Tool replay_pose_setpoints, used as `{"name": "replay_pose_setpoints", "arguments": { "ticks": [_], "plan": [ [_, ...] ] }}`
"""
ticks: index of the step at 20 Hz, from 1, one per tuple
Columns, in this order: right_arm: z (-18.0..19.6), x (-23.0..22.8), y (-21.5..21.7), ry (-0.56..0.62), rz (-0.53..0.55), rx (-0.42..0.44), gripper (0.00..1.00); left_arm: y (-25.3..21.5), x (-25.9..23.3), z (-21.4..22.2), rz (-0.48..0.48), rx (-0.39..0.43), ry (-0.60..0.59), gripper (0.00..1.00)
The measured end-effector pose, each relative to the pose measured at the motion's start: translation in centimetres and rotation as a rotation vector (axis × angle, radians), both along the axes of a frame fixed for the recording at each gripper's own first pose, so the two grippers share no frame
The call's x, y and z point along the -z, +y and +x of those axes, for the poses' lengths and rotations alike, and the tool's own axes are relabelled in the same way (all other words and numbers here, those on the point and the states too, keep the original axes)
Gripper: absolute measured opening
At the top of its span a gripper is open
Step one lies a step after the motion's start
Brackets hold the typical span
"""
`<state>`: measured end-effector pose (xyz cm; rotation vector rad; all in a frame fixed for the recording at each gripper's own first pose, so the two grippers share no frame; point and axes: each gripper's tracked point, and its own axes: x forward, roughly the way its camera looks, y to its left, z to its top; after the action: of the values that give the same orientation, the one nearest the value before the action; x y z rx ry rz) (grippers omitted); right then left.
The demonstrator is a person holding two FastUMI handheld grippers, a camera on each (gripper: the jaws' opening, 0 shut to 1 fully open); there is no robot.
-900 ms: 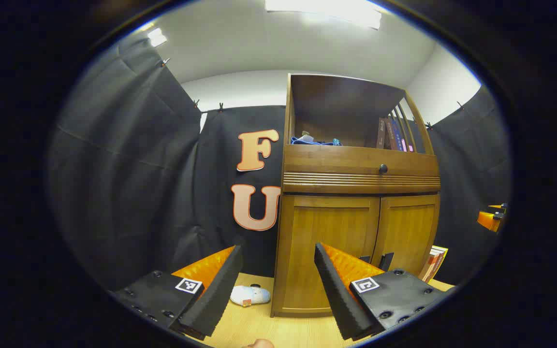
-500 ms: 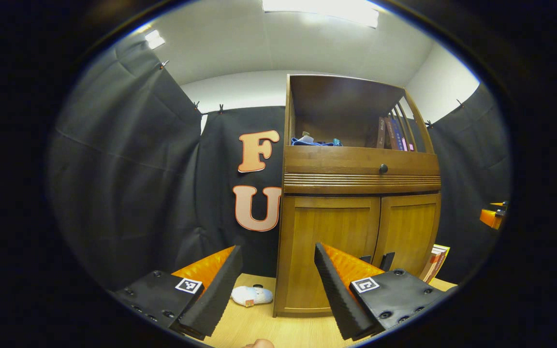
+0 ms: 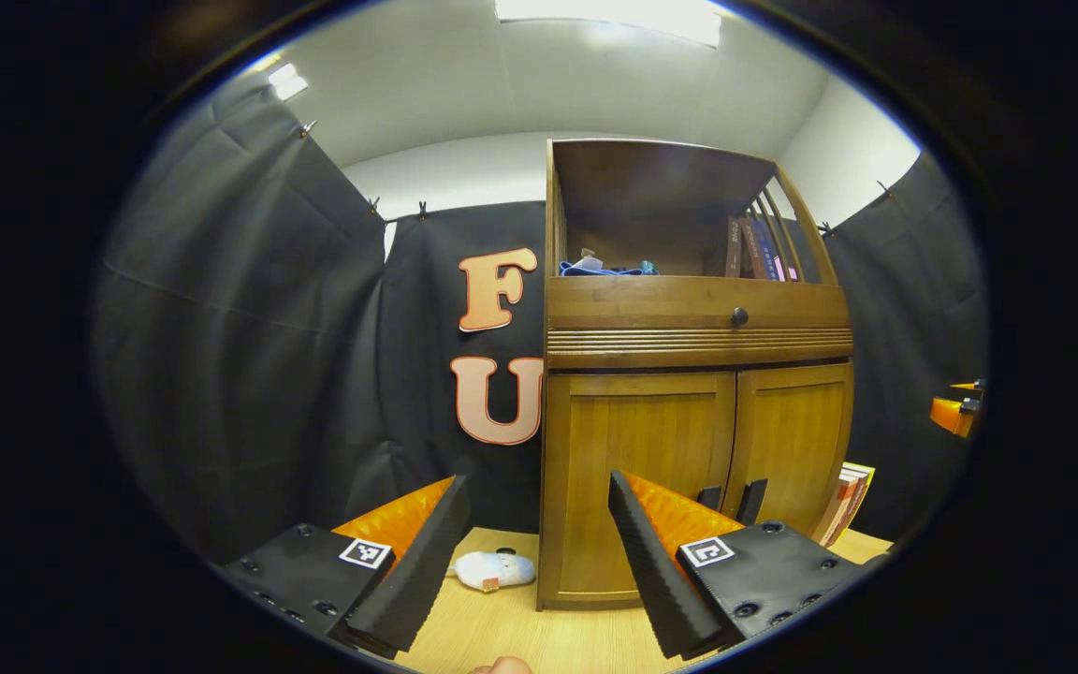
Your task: Open the right door of the double-door shoe cabinet with the right hand, and open the left door with the left hand.
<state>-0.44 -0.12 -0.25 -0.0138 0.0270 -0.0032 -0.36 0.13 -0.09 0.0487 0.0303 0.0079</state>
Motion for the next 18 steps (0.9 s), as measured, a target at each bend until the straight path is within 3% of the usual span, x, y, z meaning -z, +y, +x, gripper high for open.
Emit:
{"name": "replay_pose_setpoints", "arguments": {
  "ticks": [3, 4, 6, 7, 9, 10, 12, 13, 14, 18],
  "plan": [
    [-0.1, 0.4, 0.6, 0.004, -0.006, -0.007, 0.99, 0.2, 0.3, 0.0, -0.006, -0.005, 0.010, 0.99],
    [-0.2, 0.6, 0.9, 0.006, -0.011, -0.009, 0.99, 0.3, 0.4, 0.1, -0.005, -0.009, 0.011, 0.94],
    [-0.2, 1.2, 1.4, 0.013, -0.018, -0.017, 1.00, 0.3, 0.5, 0.1, -0.004, -0.015, 0.008, 0.94],
    [-0.1, 1.6, 1.9, 0.018, -0.017, -0.023, 0.94, 0.4, 0.4, 0.1, -0.004, -0.017, 0.006, 0.94],
    [0.1, 2.6, 2.9, 0.029, -0.011, -0.038, 0.94, 0.4, 0.4, 0.1, -0.002, -0.020, 0.003, 0.94],
    [0.2, 3.1, 3.4, 0.034, -0.011, -0.044, 0.94, 0.4, 0.5, 0.1, -0.002, -0.020, 0.002, 0.99],
    [0.6, 4.0, 4.5, 0.040, -0.007, -0.052, 0.94, 0.5, 0.5, 0.1, 0.000, -0.022, 0.002, 0.99],
    [0.9, 4.6, 5.0, 0.045, -0.005, -0.060, 0.94, 0.5, 0.6, 0.2, 0.001, -0.023, 0.001, 0.94],
    [1.2, 5.2, 5.7, 0.051, -0.001, -0.069, 0.94, 0.5, 0.7, 0.2, 0.002, -0.024, 0.002, 0.99],
    [2.8, 7.9, 8.4, 0.071, 0.006, -0.102, 0.94, 0.8, 1.1, 0.4, 0.004, -0.033, 0.004, 0.99]
  ]
}}
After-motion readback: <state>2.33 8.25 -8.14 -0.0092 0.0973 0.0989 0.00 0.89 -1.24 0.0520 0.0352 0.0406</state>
